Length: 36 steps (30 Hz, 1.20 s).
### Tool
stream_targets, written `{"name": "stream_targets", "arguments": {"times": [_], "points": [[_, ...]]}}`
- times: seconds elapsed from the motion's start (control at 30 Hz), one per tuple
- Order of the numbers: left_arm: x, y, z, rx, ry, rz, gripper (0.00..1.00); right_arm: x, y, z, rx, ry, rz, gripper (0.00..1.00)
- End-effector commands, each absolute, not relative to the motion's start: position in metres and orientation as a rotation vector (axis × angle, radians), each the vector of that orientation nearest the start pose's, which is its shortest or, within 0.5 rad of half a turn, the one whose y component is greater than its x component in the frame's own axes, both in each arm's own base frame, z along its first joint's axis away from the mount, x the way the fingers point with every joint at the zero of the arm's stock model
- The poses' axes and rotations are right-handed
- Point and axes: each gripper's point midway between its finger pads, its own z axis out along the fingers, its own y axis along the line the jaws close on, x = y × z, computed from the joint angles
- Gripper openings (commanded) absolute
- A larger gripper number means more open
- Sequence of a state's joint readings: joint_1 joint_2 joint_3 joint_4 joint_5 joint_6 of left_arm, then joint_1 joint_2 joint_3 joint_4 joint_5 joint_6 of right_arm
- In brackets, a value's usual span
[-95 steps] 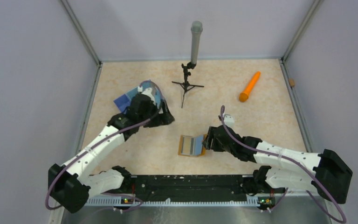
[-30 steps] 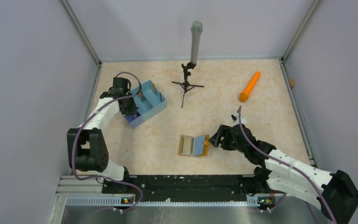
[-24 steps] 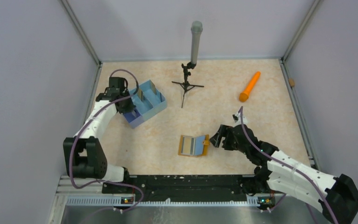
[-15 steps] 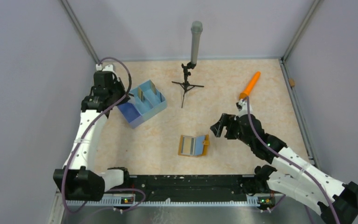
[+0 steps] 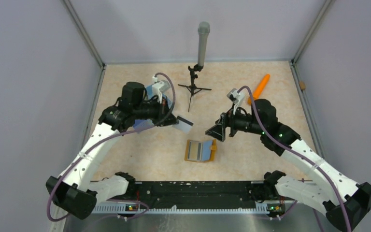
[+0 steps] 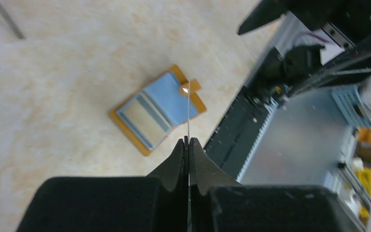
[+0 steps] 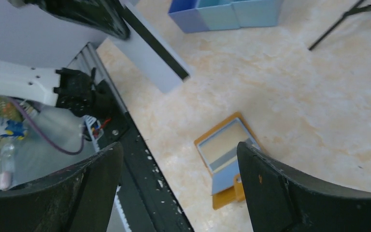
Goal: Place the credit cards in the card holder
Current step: Pick up the credit card from the storage box, then insert the credit card into the card holder.
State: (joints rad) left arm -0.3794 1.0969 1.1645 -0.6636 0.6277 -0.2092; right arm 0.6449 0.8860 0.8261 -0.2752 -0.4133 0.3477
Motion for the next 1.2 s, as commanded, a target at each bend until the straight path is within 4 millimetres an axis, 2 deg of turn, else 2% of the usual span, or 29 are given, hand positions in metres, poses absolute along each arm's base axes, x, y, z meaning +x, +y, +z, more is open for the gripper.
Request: {"name": "stream_targets", "arguments": {"times": [0.0, 0.07, 0.13, 0.27, 0.4, 0.63, 0.7, 0.73, 0.8, 0.83, 0.87, 0.9, 0.93, 1.0, 1.07, 1.17], "points": [[0.181, -0.248, 0.271, 0.875, 2.041, -1.352, 0.0, 0.167, 0.268, 0.281, -0.821, 1.807, 1.223, 0.84], [0.161, -0.258, 0.269, 0.97, 2.018, -1.48, 0.0, 0.164, 0.27, 0.274, -0.848, 1.838, 1.245, 0.82], [0.149, -0.264, 0.267, 1.027, 2.003, -1.538, 0.0, 0.158, 0.276, 0.268, -0.887, 1.852, 1.305, 0.79], [0.14, -0.272, 0.265, 1.08, 1.979, -1.594, 0.0, 0.134, 0.289, 0.27, -0.978, 1.795, 1.539, 0.72], [0.136, -0.279, 0.265, 1.111, 1.965, -1.633, 0.0, 0.124, 0.299, 0.272, -0.987, 1.747, 1.673, 0.62], [0.144, -0.286, 0.259, 1.105, 1.977, -1.606, 0.0, 0.115, 0.309, 0.262, -1.024, 1.775, 1.707, 0.22], [0.148, -0.288, 0.26, 1.087, 1.974, -1.59, 0.0, 0.117, 0.31, 0.257, -1.004, 1.803, 1.692, 0.03], [0.152, -0.289, 0.26, 1.067, 1.979, -1.574, 0.08, 0.121, 0.31, 0.253, -0.971, 1.832, 1.671, 0.0], [0.163, -0.289, 0.255, 1.002, 2.015, -1.505, 0.51, 0.135, 0.311, 0.24, -0.862, 1.921, 1.591, 0.0], [0.169, -0.288, 0.251, 0.959, 2.037, -1.461, 0.68, 0.145, 0.31, 0.228, -0.778, 1.991, 1.538, 0.0], [0.177, -0.286, 0.245, 0.905, 2.059, -1.4, 0.77, 0.154, 0.309, 0.215, -0.696, 2.048, 1.493, 0.0], [0.187, -0.283, 0.239, 0.828, 2.085, -1.332, 0.82, 0.166, 0.307, 0.199, -0.56, 2.125, 1.436, 0.0], [0.198, -0.278, 0.231, 0.754, 2.1, -1.245, 0.85, 0.171, 0.306, 0.189, -0.503, 2.156, 1.416, 0.0], [0.216, -0.27, 0.218, 0.601, 2.131, -1.134, 0.88, 0.179, 0.306, 0.168, -0.325, 2.228, 1.402, 0.0], [0.223, -0.267, 0.202, 0.447, 2.189, -1.119, 0.87, 0.185, 0.305, 0.149, -0.17, 2.274, 1.362, 0.0], [0.224, -0.269, 0.173, 0.295, 2.27, -1.127, 0.83, 0.189, 0.305, 0.127, -0.055, 2.326, 1.269, 0.0]]}}
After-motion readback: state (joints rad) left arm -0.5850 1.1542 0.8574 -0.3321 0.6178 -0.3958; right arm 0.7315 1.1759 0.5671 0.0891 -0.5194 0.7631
